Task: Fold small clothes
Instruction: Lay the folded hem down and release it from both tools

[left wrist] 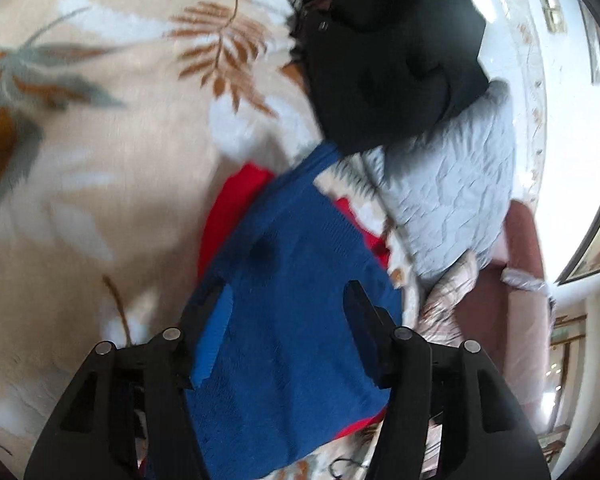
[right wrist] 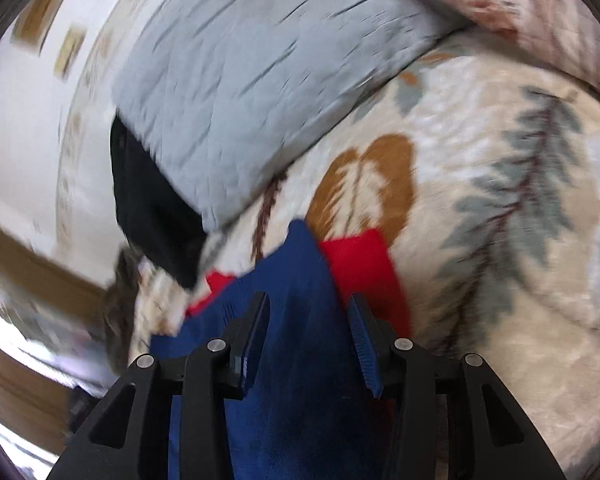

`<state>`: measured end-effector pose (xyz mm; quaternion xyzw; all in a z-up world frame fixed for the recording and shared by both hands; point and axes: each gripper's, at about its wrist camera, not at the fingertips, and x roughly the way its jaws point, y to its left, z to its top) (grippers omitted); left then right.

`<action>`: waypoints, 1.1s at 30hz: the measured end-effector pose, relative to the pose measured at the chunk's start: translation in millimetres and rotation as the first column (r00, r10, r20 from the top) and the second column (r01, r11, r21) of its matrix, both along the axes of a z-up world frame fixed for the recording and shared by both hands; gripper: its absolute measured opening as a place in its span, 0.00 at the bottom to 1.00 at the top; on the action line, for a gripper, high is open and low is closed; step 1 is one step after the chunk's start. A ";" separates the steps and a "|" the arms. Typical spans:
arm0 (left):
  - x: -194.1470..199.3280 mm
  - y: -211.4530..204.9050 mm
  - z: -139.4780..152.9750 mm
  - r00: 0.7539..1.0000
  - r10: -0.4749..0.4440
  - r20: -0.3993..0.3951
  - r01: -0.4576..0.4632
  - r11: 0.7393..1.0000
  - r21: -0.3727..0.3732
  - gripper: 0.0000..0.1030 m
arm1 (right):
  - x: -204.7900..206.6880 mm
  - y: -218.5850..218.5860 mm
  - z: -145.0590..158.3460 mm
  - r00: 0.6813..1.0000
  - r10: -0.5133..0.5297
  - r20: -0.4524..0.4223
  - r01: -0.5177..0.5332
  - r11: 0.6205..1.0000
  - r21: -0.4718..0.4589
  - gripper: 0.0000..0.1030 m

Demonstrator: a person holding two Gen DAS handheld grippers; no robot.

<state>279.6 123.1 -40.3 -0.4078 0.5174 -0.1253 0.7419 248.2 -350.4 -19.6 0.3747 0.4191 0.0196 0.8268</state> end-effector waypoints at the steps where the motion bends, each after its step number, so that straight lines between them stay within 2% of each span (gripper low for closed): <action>1: -0.6 -3.9 -1.0 1.000 -0.007 0.001 0.007 1.000 0.026 0.54 | 6.7 10.0 -2.4 0.998 0.050 -0.040 -0.052 0.997 -0.057 0.22; 2: 0.0 -7.3 -1.3 1.000 -0.012 0.003 0.012 0.999 0.051 0.54 | 12.4 20.3 -2.0 0.993 0.083 -0.082 -0.094 0.984 -0.151 0.09; 3: 0.6 -9.6 -0.6 1.000 -0.014 0.006 0.014 0.998 0.069 0.54 | 14.3 27.0 2.3 0.991 0.112 -0.075 -0.126 0.970 -0.208 0.09; 4: 1.1 -11.0 1.0 1.000 -0.013 0.013 0.012 0.997 0.078 0.54 | 10.5 28.5 9.6 0.992 0.119 -0.034 -0.124 0.966 -0.226 0.08; 6: 3.2 -12.9 2.0 1.000 -0.019 0.024 0.016 0.994 0.105 0.54 | -9.2 17.5 28.0 0.992 0.055 0.115 -0.032 0.981 -0.191 0.07; 7: 4.6 -13.2 0.5 1.000 -0.020 0.024 0.017 0.993 0.117 0.54 | -18.0 7.1 27.2 0.990 0.007 0.141 0.015 0.987 -0.158 0.07; 9: 8.2 -15.5 -3.9 1.000 -0.021 0.022 0.018 0.989 0.150 0.54 | -21.6 -5.5 14.8 0.992 -0.062 0.114 0.076 0.990 -0.121 0.07; 11: 10.3 -17.8 -4.8 1.000 -0.021 0.021 0.017 0.983 0.184 0.54 | -18.8 -11.4 -17.2 0.997 -0.083 -0.007 0.081 0.990 -0.114 0.07; 12: 11.3 -18.4 -3.6 1.000 -0.025 0.013 0.022 0.981 0.191 0.54 | -18.7 -10.4 -28.9 0.996 -0.079 -0.040 0.074 0.991 -0.108 0.07; 15: 3.1 -11.2 5.3 1.000 -0.017 -0.003 0.018 0.987 0.160 0.54 | -28.0 -7.4 -12.5 0.992 -0.122 -0.027 0.119 0.989 -0.092 0.15; 16: -3.4 -8.5 9.6 1.000 -0.013 -0.004 0.013 0.988 0.152 0.54 | -36.4 -7.3 -1.9 0.989 -0.146 -0.029 0.143 0.986 -0.088 0.15; 18: -25.3 -5.2 21.8 1.000 -0.006 0.029 0.001 0.987 0.162 0.55 | -56.0 -3.8 11.7 0.989 -0.146 0.007 0.146 0.986 -0.083 0.19; 20: -53.4 -5.3 28.5 0.998 0.026 0.064 -0.039 0.979 0.198 0.57 | -86.8 -0.7 19.3 0.986 -0.162 0.044 0.165 0.983 -0.081 0.34; 21: -70.2 -5.7 26.2 0.996 0.055 0.077 -0.069 0.980 0.185 0.60 | -101.7 0.6 18.7 0.982 -0.181 0.050 0.184 0.980 -0.074 0.41; 24: -94.6 -12.1 6.5 0.994 0.081 0.072 -0.090 0.988 0.126 0.61 | -115.5 2.5 15.0 0.974 -0.228 0.009 0.228 0.971 -0.065 0.42; 26: -89.9 -20.6 2.0 0.998 0.045 0.045 -0.051 0.988 0.145 0.61 | -112.1 5.9 10.5 0.982 -0.185 -0.026 0.183 0.980 -0.072 0.42; 29: -84.9 -27.9 8.2 0.998 0.022 0.059 -0.035 0.973 0.229 0.61 | -111.7 17.0 5.8 0.990 -0.127 -0.065 0.115 0.980 -0.160 0.41; 30: -84.5 -29.8 8.1 0.999 0.013 0.053 -0.025 0.969 0.244 0.61 | -109.9 19.5 2.1 0.992 -0.098 -0.080 0.084 0.984 -0.158 0.33; 31: -83.4 -31.0 7.6 0.999 0.008 0.045 -0.019 0.966 0.257 0.61 | -108.9 23.7 1.3 0.994 -0.063 -0.087 0.047 0.983 -0.175 0.12; 33: -82.8 -32.3 6.7 0.999 0.002 0.039 -0.013 0.959 0.281 0.61 | -111.2 24.0 10.9 0.999 -0.038 -0.035 0.031 0.984 -0.176 0.08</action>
